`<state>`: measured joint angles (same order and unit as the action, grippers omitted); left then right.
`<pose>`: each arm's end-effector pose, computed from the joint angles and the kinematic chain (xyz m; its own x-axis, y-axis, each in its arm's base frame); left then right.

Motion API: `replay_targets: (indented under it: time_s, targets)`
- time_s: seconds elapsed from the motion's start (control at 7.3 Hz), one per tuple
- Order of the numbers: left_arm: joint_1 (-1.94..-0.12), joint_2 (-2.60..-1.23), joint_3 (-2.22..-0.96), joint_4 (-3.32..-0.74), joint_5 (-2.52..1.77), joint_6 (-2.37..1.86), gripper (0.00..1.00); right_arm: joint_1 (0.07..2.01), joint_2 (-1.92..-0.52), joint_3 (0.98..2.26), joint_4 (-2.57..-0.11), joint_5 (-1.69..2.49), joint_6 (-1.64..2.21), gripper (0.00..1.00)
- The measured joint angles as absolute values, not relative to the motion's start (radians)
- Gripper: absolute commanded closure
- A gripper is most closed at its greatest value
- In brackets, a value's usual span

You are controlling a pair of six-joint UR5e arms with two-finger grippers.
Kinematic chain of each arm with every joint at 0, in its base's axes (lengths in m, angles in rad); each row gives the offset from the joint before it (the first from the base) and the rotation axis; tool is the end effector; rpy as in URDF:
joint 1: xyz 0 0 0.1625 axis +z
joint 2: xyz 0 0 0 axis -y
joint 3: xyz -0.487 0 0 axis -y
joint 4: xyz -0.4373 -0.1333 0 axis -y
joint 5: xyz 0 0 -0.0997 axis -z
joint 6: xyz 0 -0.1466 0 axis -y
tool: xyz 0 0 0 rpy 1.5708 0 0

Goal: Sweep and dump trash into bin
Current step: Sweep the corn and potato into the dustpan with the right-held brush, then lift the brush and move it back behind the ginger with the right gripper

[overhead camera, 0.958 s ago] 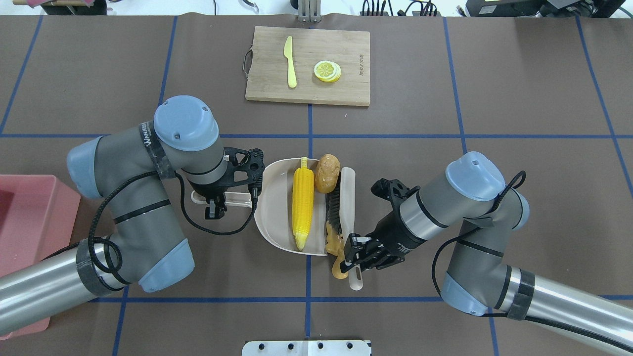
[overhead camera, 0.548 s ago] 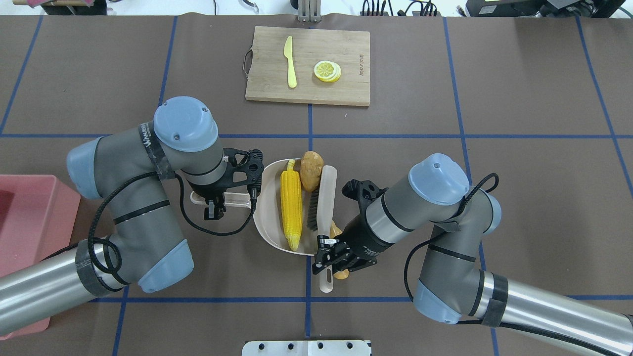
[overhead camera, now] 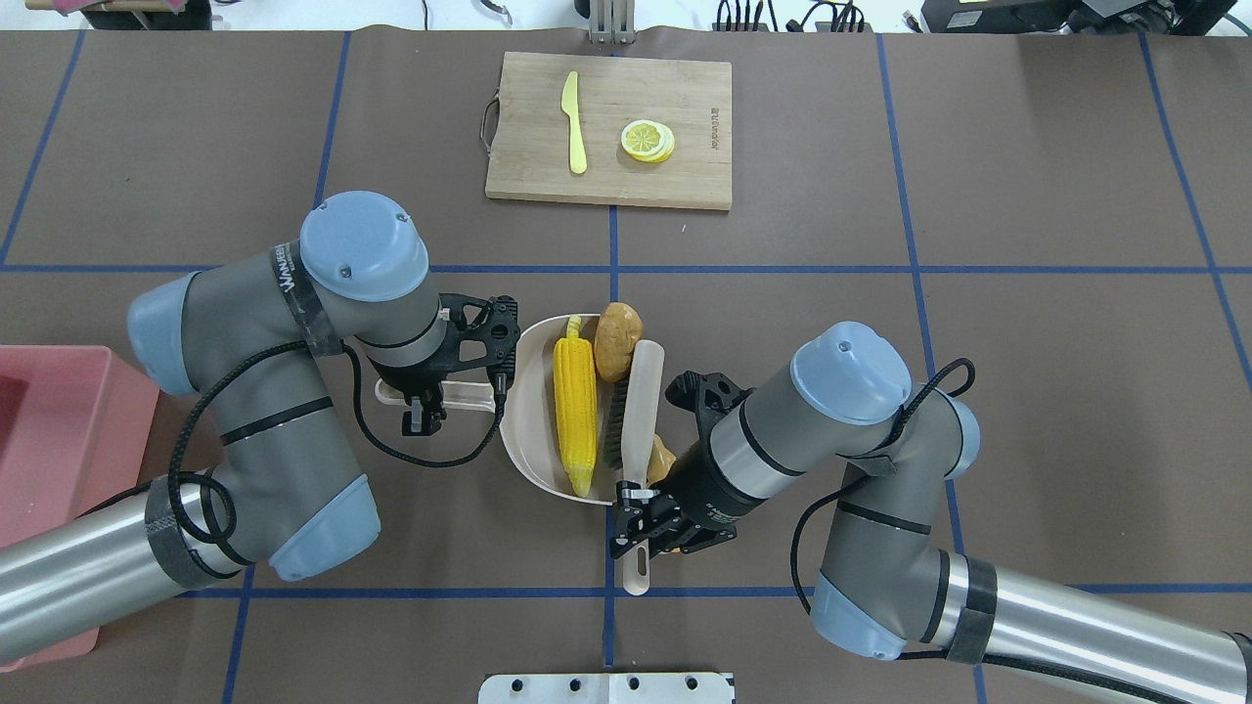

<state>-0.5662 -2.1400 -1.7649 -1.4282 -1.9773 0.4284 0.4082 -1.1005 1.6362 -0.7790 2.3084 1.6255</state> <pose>0.5823 -0.4594 0.3220 -0.0135 0.9986 -0.0510 -0.7485 0.0237 0.6627 -0.6526 -0.3201 0.3028 0.2375 0.1468 0.9602 0.2927 0.9317 -0.2148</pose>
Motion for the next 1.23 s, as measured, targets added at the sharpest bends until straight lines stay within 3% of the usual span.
replay_targets:
  time_s: [1.23]
  targets:
    - [-0.563,-2.12,-1.772,-1.442,-1.978,0.427,1.0,0.577,-1.169,1.684,-0.779,2.468,1.623,1.0]
